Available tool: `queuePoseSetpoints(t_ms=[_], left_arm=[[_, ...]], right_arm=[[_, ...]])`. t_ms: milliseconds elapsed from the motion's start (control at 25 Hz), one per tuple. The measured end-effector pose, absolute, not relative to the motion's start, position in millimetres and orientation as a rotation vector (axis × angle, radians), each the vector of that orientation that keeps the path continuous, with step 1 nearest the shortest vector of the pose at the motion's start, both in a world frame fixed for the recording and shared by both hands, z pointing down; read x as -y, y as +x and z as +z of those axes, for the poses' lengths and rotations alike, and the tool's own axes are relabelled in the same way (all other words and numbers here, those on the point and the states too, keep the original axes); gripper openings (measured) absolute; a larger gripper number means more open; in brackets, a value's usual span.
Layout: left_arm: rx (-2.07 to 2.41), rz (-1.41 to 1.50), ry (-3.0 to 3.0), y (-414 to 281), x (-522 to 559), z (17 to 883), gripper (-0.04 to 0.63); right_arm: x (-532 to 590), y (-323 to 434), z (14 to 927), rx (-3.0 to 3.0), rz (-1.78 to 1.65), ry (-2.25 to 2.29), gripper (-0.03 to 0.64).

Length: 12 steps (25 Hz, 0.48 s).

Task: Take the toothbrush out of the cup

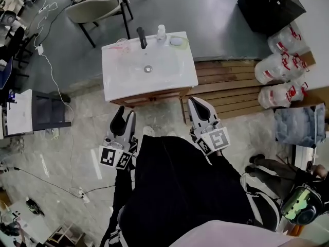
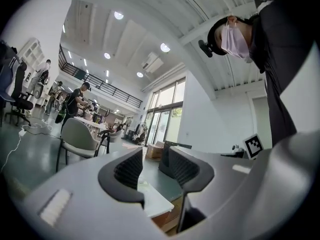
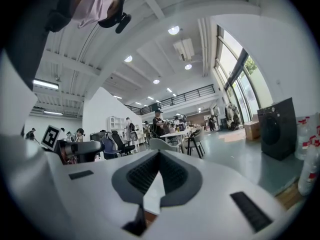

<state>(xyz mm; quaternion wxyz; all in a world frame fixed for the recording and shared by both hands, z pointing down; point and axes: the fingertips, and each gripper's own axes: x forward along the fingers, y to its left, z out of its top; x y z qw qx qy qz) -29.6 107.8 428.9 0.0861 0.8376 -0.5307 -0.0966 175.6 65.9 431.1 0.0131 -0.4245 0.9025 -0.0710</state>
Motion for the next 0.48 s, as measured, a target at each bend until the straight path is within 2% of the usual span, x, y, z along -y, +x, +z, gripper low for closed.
queuePoseSetpoints(t_ms=[240, 480], left_arm=[[1.635, -0.234, 2.433, -77, -73, 458, 0.208], [1.606, -0.246, 2.474, -132, 2, 475, 0.216]], right_arm=[[-39, 148, 430, -2.811, -0.197, -1.306, 0.002], [19, 108, 415, -2.78, -0.096, -1.372, 0.002]])
